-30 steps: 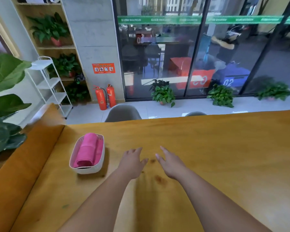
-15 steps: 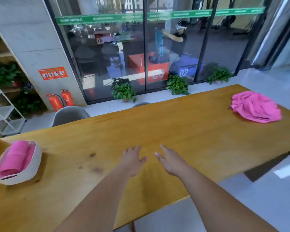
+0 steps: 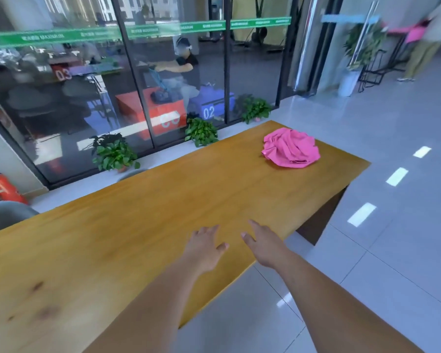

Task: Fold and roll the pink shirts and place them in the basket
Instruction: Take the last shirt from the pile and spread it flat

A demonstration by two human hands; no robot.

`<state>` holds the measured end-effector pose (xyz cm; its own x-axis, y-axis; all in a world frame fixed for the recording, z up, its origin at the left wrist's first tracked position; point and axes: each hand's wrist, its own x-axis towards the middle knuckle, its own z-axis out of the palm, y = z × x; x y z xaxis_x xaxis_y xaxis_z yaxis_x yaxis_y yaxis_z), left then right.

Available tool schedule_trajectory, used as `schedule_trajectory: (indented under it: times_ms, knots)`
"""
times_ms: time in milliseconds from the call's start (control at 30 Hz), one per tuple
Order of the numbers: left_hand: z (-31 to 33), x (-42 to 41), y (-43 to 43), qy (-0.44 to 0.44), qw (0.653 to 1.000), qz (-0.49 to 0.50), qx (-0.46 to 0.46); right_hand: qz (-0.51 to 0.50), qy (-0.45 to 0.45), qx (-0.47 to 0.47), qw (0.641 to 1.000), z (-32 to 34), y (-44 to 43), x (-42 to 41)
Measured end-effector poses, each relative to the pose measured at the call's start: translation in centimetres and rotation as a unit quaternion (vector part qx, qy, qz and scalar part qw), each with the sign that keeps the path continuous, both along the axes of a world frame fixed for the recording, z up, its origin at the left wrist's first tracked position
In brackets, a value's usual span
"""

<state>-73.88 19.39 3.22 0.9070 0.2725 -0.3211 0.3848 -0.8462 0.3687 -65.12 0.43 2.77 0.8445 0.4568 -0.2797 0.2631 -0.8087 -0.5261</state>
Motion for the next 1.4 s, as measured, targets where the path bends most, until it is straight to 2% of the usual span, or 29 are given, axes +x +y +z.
schedule_trajectory:
  times_ms: [400, 833, 1067, 1400]
  knots:
    - [-2.4, 13.5, -9.8, -0.012, 0.993, -0.114, -0.037, -0.112, 0.020, 0.013, 0.993, -2.1, -11.5, 8.8]
    - [-4.8, 33.7, -14.9, 0.016, 0.988, -0.127, -0.082, -0.137, 0.034, -0.046, 0.989, -2.7, -18.1, 27.4]
    - [-5.9, 40.5, -14.9, 0.017, 0.990, -0.123, -0.062, -0.118, 0.023, -0.062, 0.991, -3.0, -18.8, 34.7]
    - [-7.2, 49.4, -13.3, 0.009, 0.996, -0.064, -0.056, -0.040, -0.022, -0.106, 0.993, -4.1, -16.5, 46.6]
